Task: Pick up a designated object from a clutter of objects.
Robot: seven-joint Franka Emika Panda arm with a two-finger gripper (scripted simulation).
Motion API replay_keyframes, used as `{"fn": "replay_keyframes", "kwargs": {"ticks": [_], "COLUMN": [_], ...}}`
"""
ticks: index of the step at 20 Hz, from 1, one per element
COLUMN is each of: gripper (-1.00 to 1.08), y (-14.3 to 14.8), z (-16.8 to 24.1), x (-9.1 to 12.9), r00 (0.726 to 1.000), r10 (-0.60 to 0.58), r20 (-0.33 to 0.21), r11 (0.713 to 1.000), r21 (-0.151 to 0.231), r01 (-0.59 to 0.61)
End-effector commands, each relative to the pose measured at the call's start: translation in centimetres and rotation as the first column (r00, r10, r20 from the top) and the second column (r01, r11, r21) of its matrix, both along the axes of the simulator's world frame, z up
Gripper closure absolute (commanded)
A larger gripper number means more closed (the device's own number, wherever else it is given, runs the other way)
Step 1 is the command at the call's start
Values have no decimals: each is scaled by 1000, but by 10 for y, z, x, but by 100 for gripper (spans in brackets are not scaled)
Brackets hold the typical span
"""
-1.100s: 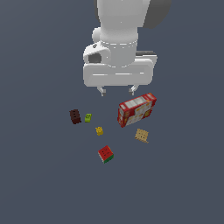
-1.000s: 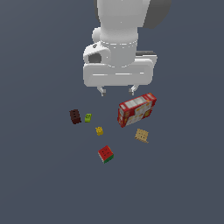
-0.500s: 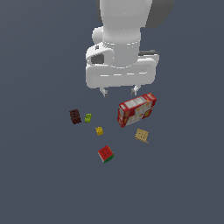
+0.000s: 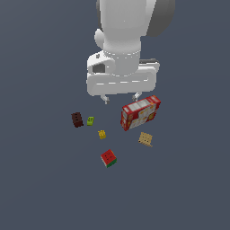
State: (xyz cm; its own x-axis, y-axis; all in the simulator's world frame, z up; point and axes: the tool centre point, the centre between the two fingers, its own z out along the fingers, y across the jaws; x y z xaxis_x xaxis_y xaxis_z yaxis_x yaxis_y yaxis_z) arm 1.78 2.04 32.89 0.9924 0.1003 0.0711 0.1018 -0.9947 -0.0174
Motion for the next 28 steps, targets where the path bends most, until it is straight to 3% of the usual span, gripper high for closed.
{"fn": "replay_keyframes", "kwargs": {"ticks": [1, 11, 20, 28], "gripper": [-92, -92, -92, -92], "y": [-5, -44, -79, -91], "z": [-13, -109, -207, -250], "x": [2, 3, -18, -35], "r00": [1000, 994, 976, 963], "r10": [11, 104, 210, 261], "r20": [-4, -29, -57, -67], "r11": [1000, 994, 977, 964], "r21": [-5, -29, -33, -26], "r01": [-11, -105, -212, -263]}}
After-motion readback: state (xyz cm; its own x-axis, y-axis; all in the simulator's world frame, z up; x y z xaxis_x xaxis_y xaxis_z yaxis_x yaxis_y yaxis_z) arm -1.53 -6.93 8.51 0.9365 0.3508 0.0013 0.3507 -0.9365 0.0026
